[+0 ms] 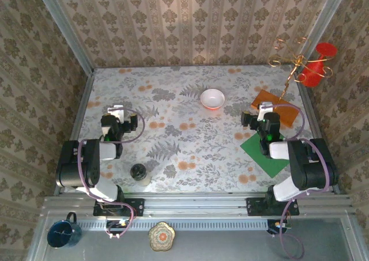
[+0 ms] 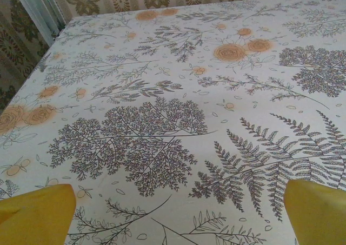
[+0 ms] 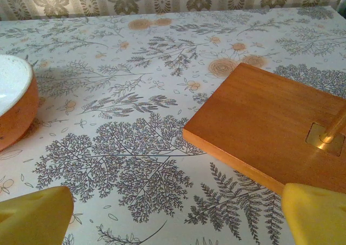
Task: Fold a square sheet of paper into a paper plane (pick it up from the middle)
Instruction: Move the square sheet of paper to the center of the table.
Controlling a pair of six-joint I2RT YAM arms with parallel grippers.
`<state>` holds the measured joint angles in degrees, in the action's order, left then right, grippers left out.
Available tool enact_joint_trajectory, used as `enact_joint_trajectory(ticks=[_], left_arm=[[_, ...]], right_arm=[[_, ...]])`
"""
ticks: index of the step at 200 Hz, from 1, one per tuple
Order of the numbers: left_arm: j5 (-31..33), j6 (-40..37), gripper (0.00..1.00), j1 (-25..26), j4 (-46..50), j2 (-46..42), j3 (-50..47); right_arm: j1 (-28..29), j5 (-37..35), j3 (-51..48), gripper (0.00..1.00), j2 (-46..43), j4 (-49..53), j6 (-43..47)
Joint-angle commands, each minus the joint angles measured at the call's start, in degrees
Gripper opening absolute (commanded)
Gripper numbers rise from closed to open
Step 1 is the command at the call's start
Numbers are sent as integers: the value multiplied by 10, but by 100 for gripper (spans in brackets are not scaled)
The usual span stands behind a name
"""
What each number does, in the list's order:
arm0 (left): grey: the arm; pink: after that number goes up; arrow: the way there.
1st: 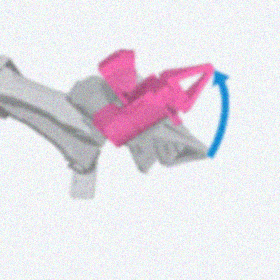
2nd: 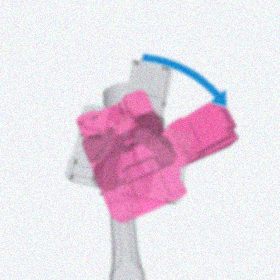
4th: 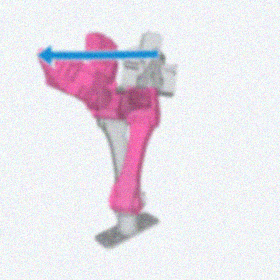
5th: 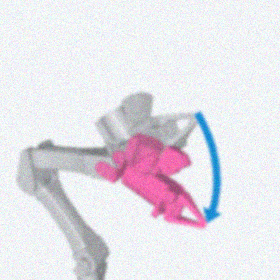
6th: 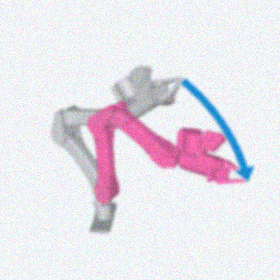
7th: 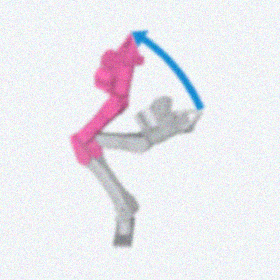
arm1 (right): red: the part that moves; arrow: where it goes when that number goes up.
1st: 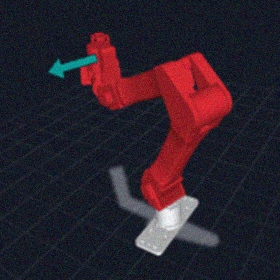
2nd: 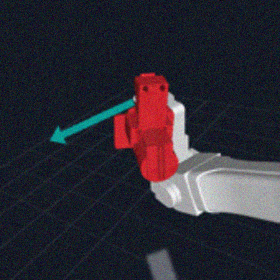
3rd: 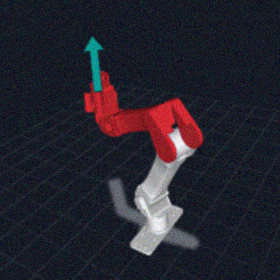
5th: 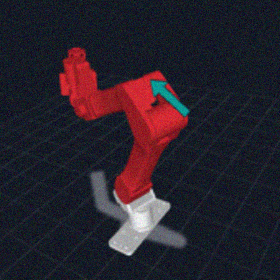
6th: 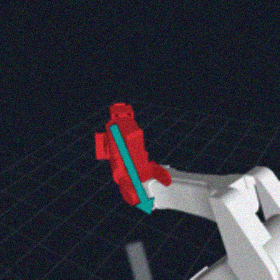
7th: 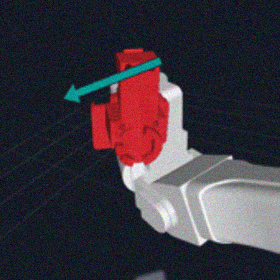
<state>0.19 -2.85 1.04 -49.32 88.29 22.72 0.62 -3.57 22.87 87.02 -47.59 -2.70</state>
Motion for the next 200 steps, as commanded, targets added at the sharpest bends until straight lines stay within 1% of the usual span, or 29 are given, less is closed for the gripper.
enact_joint_trajectory(ticks=[1, 169, 200], left_arm=[[-5, -7, 100, -2, -9, 4, 5], [-6, -6, 100, -3, -9, 3, 4], [8, 1, 100, -3, -5, -2, 4]], right_arm=[[-1, 9, 10, 100, 7, -1, 8], [-1, 9, 6, 100, 4, -7, 8], [-1, 6, -1, 100, -5, -12, 6]])
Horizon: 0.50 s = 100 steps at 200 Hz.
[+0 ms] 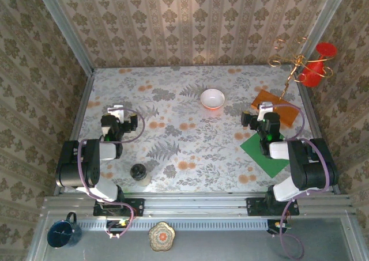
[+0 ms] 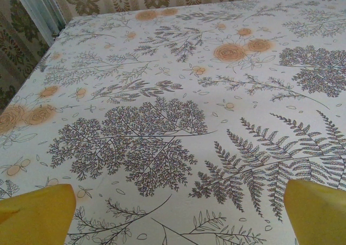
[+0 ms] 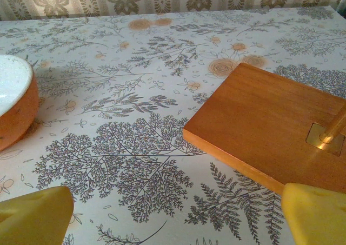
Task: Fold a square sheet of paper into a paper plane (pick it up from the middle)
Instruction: Move the square sheet of paper to the center of the table.
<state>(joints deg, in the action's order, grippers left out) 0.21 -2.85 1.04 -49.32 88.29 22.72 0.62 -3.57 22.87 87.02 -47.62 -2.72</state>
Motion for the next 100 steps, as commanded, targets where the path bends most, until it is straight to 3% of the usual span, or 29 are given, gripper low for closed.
enact_joint_trajectory(ticks=[1, 30, 45, 100], left_arm=[[8, 1, 100, -3, -5, -2, 4], [27, 4, 100, 0, 18, -34, 4], [41, 7, 100, 2, 65, -71, 12], [59, 144, 100, 25, 387, -230, 96]], right_arm=[[-1, 6, -2, 100, -6, -12, 6], [-1, -5, -13, 100, -45, -3, 2], [-1, -17, -9, 100, -96, 54, -5], [35, -85, 29, 100, -297, 366, -91]])
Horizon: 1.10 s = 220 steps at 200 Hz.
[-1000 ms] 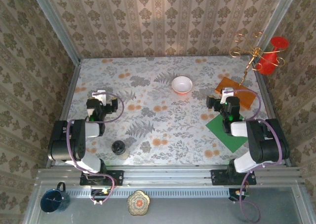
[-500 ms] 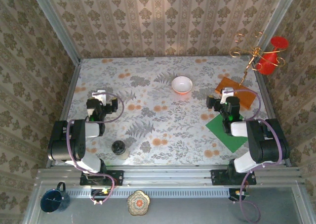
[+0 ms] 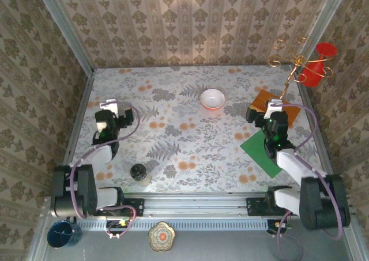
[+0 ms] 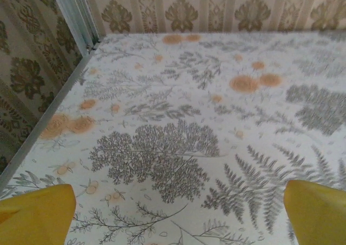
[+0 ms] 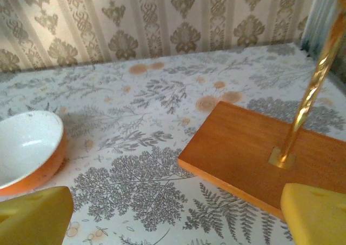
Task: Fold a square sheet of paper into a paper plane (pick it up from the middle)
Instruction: Move the square sheet of paper to the center of the table.
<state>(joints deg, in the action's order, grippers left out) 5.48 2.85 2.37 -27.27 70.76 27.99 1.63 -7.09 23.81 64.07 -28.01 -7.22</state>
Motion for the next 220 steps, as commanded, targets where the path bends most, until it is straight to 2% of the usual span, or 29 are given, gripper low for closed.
enact_joint_trajectory(ticks=[1, 31, 50, 70, 86, 121, 158, 185, 220], left_arm=[[4, 91, 100, 12, 172, -56, 46], [-30, 185, 100, 13, 319, -83, 108], [-96, 219, 100, 11, 376, -82, 141], [-186, 237, 100, 14, 385, -73, 152], [-227, 242, 100, 27, 385, -60, 160], [-230, 233, 100, 90, 429, -10, 204], [-233, 251, 99, 174, 411, 43, 224], [-242, 265, 96, 207, 403, 83, 238], [-249, 277, 94, 220, 402, 104, 243]], right_arm=[[26, -51, 20, 100, -71, 175, -49], [29, -55, 49, 100, -154, 324, -144], [29, -31, 67, 100, -177, 393, -197], [26, 0, 106, 100, -161, 477, -261], [26, 26, 142, 100, -119, 533, -282], [25, 66, 167, 100, -40, 585, -336], [21, 69, 175, 100, 26, 614, -363], [12, 63, 176, 90, 66, 605, -366], [0, 65, 190, 82, 129, 590, -355]])
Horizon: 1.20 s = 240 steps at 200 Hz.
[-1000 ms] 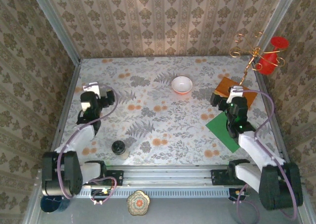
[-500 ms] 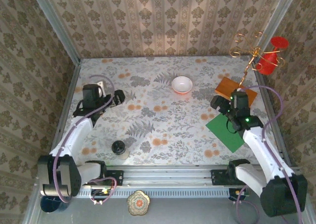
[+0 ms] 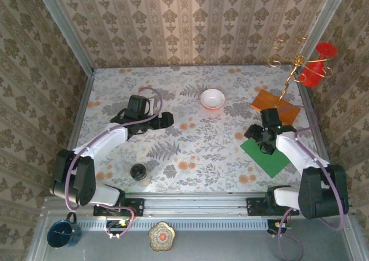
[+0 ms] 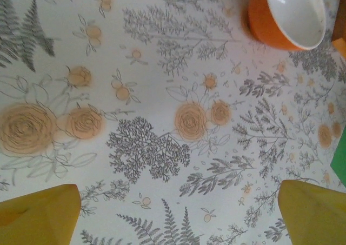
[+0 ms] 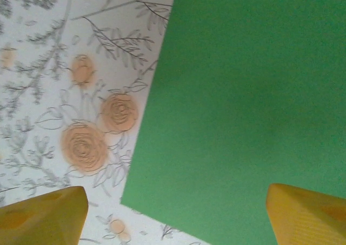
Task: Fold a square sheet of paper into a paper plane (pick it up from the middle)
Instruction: Move the square sheet of paper to the center of the table.
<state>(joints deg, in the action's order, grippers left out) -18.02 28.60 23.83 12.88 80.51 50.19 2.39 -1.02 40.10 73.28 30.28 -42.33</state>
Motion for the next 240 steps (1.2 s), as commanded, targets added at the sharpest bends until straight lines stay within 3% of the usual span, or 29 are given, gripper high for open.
enact_joint_trajectory(ticks=[1, 28, 91, 147, 191, 240], left_arm=[[-14, 20, 94, 6, 0, 8, 21], [-23, 22, 93, 7, -2, 27, 33], [-38, 28, 91, 8, -11, 93, 79], [-47, 18, 90, 6, -2, 139, 120], [-49, 30, 89, -6, -18, 154, 112], [-67, 59, 86, -43, -41, 143, 76]], right_arm=[[-8, 4, 28, 82, 39, 7, -3], [-12, -4, 45, 77, 84, 8, 7], [-11, 7, 63, 78, 146, 25, 5], [37, 45, 73, 78, 169, 47, -11], [165, 83, 105, 78, 213, 20, -64], [344, 108, 231, 78, 333, -21, -67]])
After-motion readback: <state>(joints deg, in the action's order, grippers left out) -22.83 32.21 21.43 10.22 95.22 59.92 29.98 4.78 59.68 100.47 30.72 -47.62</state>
